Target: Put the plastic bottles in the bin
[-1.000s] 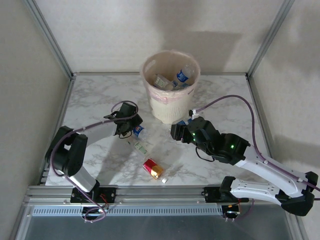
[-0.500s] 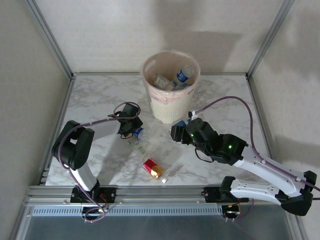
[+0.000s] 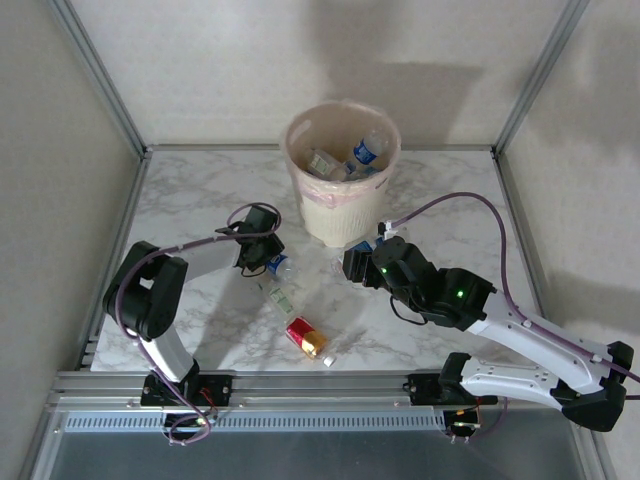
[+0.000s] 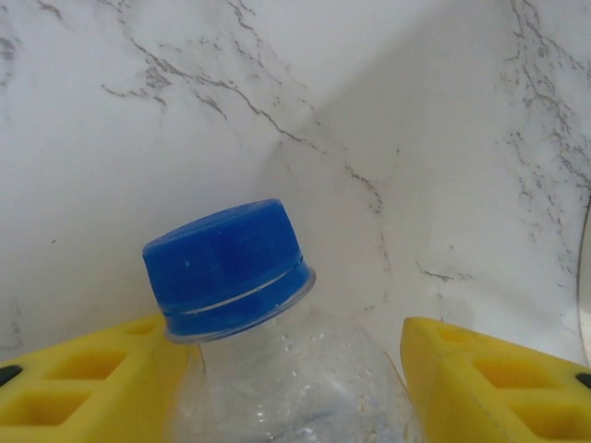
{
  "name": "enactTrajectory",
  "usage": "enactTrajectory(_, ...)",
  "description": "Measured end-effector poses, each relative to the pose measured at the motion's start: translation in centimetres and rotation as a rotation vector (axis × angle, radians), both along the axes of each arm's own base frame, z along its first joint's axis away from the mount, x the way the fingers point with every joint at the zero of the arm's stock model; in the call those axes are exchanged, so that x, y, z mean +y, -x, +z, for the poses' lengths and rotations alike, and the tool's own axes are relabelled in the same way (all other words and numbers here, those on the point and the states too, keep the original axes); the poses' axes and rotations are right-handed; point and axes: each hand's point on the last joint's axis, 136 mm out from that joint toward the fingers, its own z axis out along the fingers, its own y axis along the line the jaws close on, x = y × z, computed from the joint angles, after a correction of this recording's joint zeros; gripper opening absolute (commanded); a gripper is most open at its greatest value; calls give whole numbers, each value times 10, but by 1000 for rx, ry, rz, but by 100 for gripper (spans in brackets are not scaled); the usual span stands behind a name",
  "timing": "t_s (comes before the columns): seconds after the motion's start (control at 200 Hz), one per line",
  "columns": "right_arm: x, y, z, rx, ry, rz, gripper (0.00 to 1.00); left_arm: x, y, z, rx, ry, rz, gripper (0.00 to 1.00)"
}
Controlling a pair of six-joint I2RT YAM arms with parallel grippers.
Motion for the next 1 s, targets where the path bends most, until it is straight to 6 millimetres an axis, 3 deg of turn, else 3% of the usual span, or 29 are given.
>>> enactTrajectory(0.17,-2,0,0,-1,6,-4,73,2,0,26,-46,14,4,56)
enactTrajectory(0.345,-11,-1,5,-22,2,-33,73,8,4,87,-164,53,11,56)
enactTrajectory(0.541,-20,0,7,-28,9,-64,72,18,12,176,-321,90,9,57)
enactTrajectory(0.776,-22,2,-6,-5,30,-63,71,16,3,312,-557,160,-4,56)
enactTrajectory(0.881,-22,4,-14,16,36,-62,71,11,-9,368,-660,202,-2,56)
enactTrajectory(1.001,-26,7,-18,25,29,-63,70,-3,-37,403,-726,241,-2,56)
